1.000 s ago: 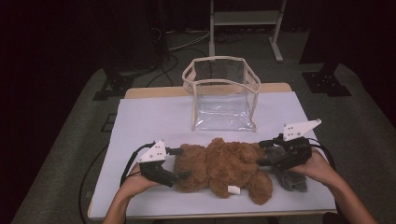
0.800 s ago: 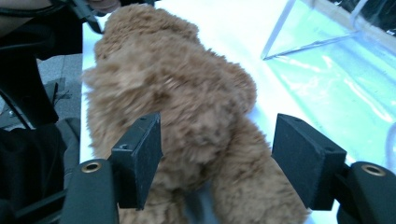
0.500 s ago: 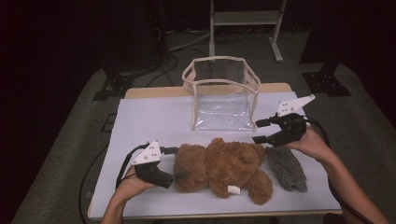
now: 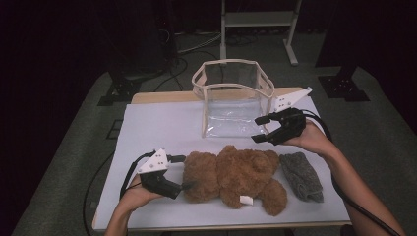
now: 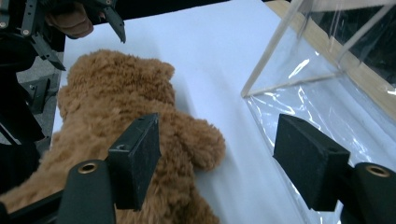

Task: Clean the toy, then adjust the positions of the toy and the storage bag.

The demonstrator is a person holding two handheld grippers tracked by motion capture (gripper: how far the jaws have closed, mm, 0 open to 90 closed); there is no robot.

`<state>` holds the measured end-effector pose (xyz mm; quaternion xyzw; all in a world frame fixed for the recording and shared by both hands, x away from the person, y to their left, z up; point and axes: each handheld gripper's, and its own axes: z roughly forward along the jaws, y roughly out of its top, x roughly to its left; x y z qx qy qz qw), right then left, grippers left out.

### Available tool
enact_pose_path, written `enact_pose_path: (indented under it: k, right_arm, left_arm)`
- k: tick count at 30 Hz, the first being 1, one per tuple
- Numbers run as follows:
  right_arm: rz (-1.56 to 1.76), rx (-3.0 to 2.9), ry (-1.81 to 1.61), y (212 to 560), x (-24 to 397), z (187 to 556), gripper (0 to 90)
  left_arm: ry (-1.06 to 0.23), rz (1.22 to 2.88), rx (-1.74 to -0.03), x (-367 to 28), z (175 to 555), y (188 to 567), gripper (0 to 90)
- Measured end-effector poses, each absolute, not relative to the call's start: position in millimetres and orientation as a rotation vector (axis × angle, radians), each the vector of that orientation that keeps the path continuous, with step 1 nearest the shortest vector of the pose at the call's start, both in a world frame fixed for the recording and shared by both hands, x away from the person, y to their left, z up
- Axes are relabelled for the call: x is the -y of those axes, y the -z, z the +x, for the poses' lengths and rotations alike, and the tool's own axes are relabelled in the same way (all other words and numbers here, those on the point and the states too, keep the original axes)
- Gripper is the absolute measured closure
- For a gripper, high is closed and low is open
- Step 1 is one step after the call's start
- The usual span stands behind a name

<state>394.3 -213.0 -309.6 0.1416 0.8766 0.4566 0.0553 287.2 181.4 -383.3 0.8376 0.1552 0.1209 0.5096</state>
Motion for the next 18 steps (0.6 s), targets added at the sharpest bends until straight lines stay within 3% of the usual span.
enact_pose_path:
  k: [18]
  right_arm:
    - [0.349,-2.705,-1.355,290,183,414,31.5]
  left_arm:
    - [-0.302,2.02,-0.383,-189,286,382,12.7]
